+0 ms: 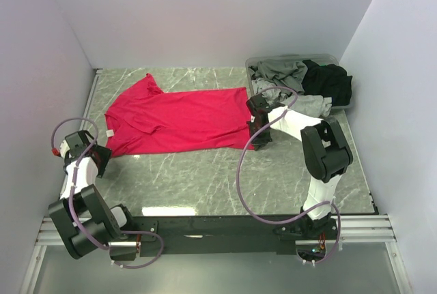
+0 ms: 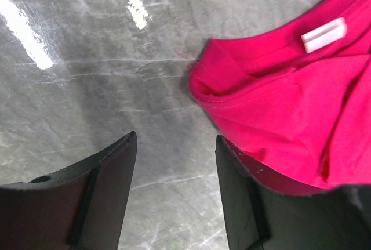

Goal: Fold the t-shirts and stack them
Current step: Fold the tshirt

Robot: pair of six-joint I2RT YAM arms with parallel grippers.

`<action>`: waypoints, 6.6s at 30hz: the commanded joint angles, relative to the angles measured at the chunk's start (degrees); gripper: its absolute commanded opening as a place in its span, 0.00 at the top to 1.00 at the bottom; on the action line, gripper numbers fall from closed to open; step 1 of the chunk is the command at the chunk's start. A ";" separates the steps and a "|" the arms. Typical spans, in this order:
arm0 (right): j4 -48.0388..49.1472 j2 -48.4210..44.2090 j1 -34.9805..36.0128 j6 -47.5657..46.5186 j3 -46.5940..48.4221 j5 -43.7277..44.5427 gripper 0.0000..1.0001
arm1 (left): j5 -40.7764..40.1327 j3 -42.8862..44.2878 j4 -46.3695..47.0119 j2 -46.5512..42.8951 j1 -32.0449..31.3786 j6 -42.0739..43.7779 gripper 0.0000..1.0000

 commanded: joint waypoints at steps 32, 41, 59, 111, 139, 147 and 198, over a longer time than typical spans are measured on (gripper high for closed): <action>-3.06 0.07 0.34 -0.10 -1.05 2.71 1.00 | 0.92 2.31 13.08 14.84 0.43 0.38 0.73; -7.28 -0.28 0.43 -0.10 0.09 2.80 1.00 | -4.87 6.88 9.31 14.93 0.61 3.19 0.99; -17.30 -0.19 2.45 -2.39 -0.35 0.17 1.00 | -14.80 7.67 0.08 8.87 2.28 4.07 1.00; -12.65 -7.58 5.52 -0.54 9.76 -7.04 0.64 | -12.88 7.24 -8.90 1.74 -36.04 -10.96 0.48; -13.00 -7.14 5.53 -0.45 9.32 -5.99 0.65 | -14.46 8.55 -4.06 12.47 -36.31 -8.94 0.76; -13.17 -6.52 5.52 -0.63 9.58 -6.16 0.65 | -15.95 12.94 -4.41 15.45 -37.36 -5.08 1.00; -15.20 -1.43 5.53 -1.68 10.99 -6.78 0.66 | -28.61 35.97 -14.25 35.31 -51.16 8.03 0.97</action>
